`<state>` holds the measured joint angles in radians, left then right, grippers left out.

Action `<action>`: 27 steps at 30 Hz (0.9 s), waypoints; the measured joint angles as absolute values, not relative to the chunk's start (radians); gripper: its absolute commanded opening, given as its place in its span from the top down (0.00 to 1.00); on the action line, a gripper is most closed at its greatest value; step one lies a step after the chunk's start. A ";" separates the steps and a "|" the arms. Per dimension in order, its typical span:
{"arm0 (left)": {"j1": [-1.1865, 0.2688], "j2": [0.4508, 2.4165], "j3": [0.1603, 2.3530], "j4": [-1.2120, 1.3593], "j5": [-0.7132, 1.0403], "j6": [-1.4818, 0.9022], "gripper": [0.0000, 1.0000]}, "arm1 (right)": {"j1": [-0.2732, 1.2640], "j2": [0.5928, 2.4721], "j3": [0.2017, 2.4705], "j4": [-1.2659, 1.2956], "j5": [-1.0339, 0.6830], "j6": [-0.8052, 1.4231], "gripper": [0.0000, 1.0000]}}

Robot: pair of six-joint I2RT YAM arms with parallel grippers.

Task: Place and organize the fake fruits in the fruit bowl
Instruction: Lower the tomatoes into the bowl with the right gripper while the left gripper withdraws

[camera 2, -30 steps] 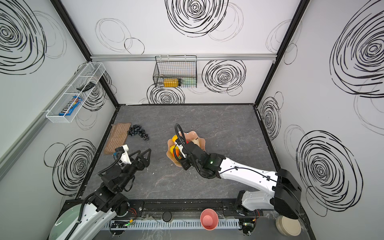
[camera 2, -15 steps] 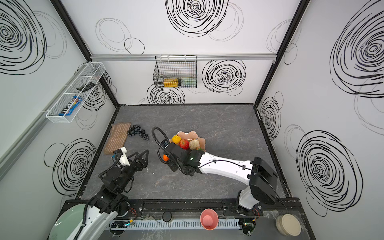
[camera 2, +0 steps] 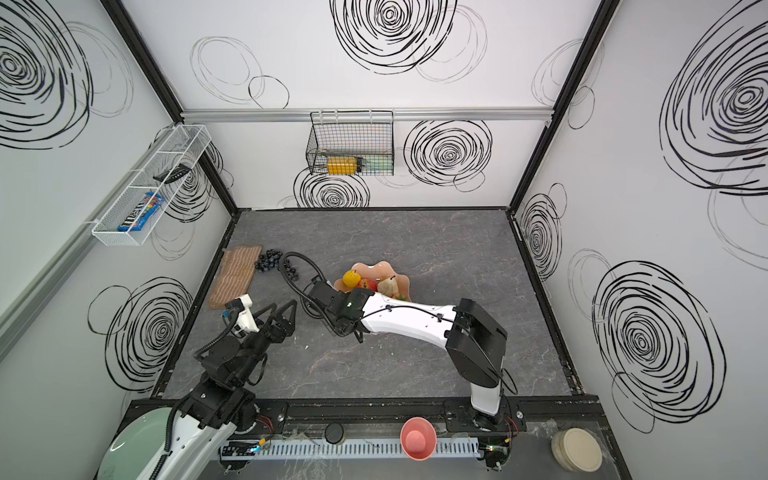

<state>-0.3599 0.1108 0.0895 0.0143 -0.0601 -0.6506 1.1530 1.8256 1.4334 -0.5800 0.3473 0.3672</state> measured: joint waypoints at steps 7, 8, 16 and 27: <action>-0.364 0.110 0.089 0.015 -0.060 -0.651 0.03 | 1.137 1.825 1.433 -0.584 0.354 0.389 0.98; -0.364 0.110 0.089 0.015 -0.060 -0.651 0.03 | 1.134 1.825 1.433 -0.584 0.354 0.390 0.99; -0.364 0.110 0.089 0.015 -0.060 -0.651 0.03 | 1.122 1.826 1.433 -0.585 0.366 0.396 0.97; -0.364 0.110 0.088 0.015 -0.060 -0.651 0.03 | 1.122 1.853 1.447 -0.591 0.387 0.393 0.86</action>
<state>-0.3645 0.1104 0.0883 0.0151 -0.0601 -0.6506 1.1217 1.8534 1.4467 -0.5911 0.3866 0.3935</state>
